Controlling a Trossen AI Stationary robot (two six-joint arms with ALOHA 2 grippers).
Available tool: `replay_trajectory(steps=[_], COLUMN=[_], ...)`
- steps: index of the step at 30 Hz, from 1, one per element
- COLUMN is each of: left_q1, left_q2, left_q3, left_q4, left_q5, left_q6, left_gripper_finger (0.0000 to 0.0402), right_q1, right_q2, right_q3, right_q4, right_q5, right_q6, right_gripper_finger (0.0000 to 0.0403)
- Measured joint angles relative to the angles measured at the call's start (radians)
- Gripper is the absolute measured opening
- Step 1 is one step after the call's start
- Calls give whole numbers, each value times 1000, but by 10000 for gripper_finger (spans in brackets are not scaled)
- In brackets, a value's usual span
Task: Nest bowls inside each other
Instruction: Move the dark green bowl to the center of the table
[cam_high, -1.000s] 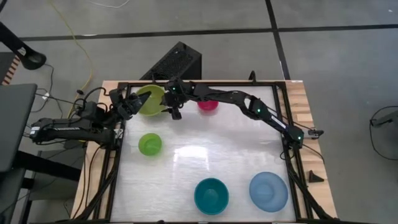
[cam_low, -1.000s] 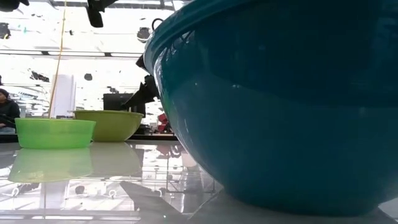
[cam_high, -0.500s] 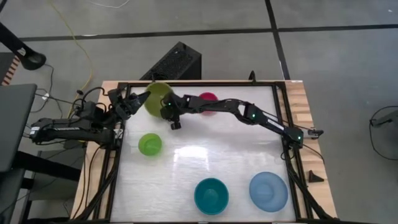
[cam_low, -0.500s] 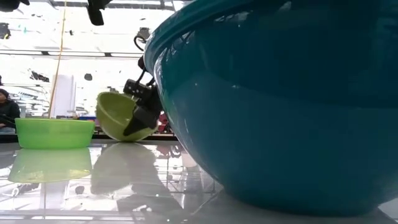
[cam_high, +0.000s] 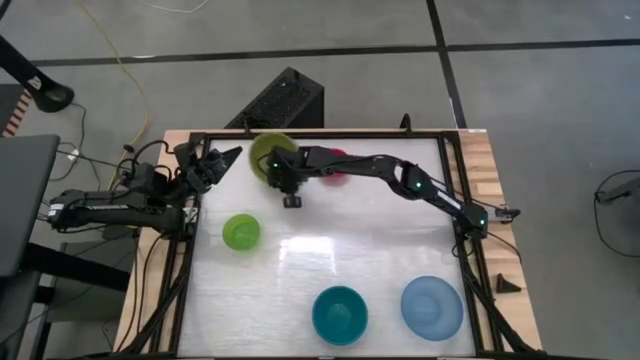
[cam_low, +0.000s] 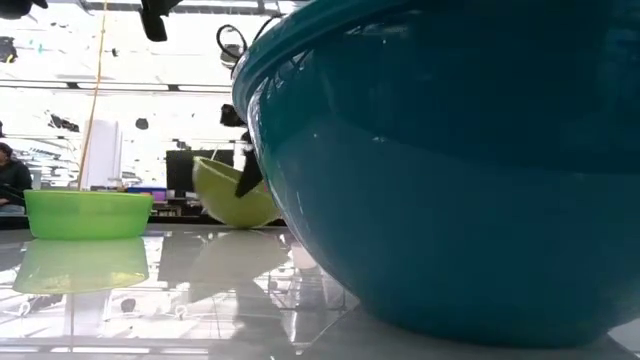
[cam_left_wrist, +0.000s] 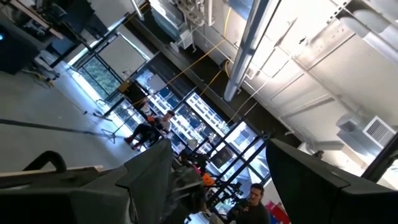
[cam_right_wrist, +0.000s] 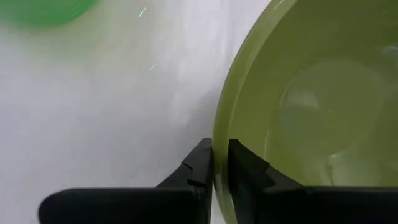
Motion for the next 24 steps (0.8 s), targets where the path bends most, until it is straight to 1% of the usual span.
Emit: replay_trajectory(steps=[4, 6, 10, 13, 15, 21, 24], left_q1=[0, 0, 0, 0, 0, 0, 0], left_q2=[0, 0, 0, 0, 0, 0, 0], left_q3=[0, 0, 0, 0, 0, 0, 0], left_q4=[-1, -2, -3, -3, -6, -8, -8], left_q5=[0, 0, 0, 0, 2, 47, 70], left_q6=[3, 11, 21, 21, 21, 17, 6], left_gripper_finger=[249, 249, 249, 249, 249, 249, 249], right_q1=[48, 92, 172, 222, 253, 323, 332], right_q2=[-57, -81, -118, -133, -133, -126, -126], right_q3=[-2, -4, -5, -5, -5, -19, -49], right_q4=[-211, -291, -383, -423, -439, -457, -440], right_q5=[-79, -94, -102, -102, -78, 94, 121], right_q6=[45, 58, 122, 218, 292, 528, 610], right_gripper_finger=[61, 58, 54, 52, 52, 52, 52])
